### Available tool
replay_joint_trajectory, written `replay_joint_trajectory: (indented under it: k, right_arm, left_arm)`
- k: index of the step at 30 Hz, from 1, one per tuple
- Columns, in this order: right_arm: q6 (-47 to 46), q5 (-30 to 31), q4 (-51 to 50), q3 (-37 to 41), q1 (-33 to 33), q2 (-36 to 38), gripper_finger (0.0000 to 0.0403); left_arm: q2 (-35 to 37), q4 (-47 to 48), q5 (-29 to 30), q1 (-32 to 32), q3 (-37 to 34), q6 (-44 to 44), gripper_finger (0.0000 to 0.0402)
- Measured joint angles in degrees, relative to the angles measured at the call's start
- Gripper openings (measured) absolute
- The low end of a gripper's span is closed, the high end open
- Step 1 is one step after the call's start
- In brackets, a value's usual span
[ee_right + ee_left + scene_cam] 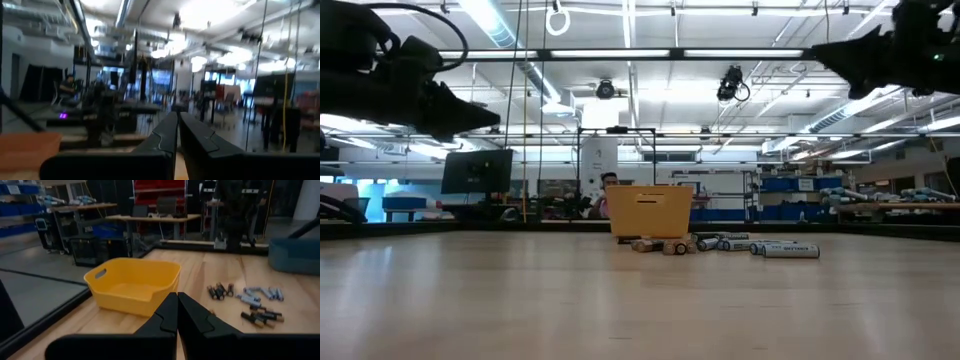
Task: Sort batteries
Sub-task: Put the large black battery into the yellow bin
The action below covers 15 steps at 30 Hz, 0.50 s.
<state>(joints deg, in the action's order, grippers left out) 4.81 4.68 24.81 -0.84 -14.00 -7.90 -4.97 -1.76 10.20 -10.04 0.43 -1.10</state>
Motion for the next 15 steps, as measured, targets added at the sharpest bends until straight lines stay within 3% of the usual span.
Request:
replay_joint_trajectory:
  k: [8,15]
  right_arm:
    - [-3.79,0.01,-4.01,-7.85,1.2,-19.09,0.0047]
    - [-5.32,0.05,-11.4,-20.19,2.87,-35.72,0.0108]
  left_arm:
    - [-5.8,-1.59,0.92,-0.02,0.0,-1.71,0.0012]
    - [-8.71,-4.69,0.96,-0.02,0.0,-3.41,0.0012]
